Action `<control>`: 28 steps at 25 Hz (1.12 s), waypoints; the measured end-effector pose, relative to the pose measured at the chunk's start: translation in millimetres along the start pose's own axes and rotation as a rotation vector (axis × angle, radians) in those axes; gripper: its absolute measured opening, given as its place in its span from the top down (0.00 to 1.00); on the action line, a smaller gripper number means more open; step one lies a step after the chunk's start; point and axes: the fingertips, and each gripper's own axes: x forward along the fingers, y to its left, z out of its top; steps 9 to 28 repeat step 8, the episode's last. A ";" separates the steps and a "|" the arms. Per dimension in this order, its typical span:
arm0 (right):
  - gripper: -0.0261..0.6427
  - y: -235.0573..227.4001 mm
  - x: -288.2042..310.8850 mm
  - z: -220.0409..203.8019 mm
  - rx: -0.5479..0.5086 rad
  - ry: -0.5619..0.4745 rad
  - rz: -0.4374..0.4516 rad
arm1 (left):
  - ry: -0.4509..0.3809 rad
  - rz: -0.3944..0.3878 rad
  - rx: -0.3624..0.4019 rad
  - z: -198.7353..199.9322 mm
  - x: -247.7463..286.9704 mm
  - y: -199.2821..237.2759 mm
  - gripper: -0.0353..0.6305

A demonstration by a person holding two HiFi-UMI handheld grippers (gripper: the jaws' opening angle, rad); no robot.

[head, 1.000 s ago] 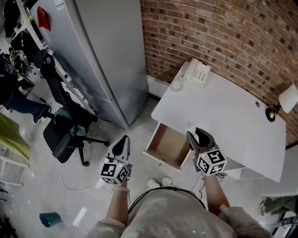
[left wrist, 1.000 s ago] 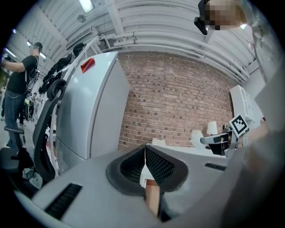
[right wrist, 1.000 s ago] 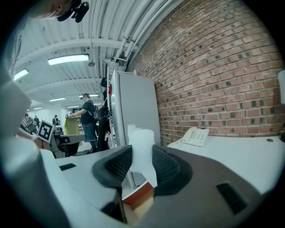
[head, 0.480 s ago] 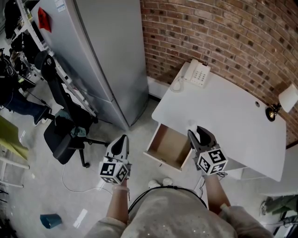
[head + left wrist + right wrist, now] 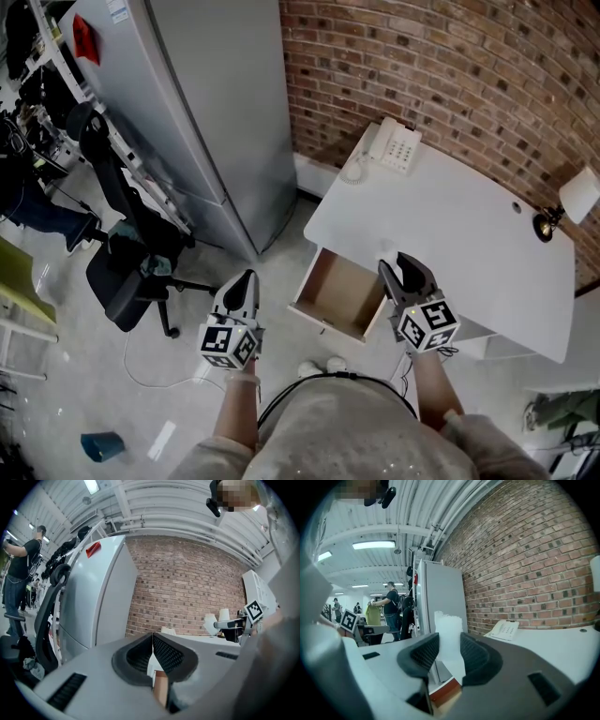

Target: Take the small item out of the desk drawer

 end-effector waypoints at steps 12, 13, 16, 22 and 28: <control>0.74 1.6 1.8 0.7 0.003 -0.013 0.005 | -0.002 0.001 -0.006 -0.2 0.5 2.6 0.93; 0.74 1.6 1.8 0.7 0.003 -0.013 0.005 | -0.002 0.001 -0.006 -0.2 0.5 2.6 0.93; 0.74 1.6 1.8 0.7 0.003 -0.013 0.005 | -0.002 0.001 -0.006 -0.2 0.5 2.6 0.93; 0.74 1.6 1.8 0.7 0.003 -0.013 0.005 | -0.002 0.001 -0.006 -0.2 0.5 2.6 0.93; 0.74 1.6 1.8 0.7 0.003 -0.013 0.005 | -0.002 0.001 -0.006 -0.2 0.5 2.6 0.93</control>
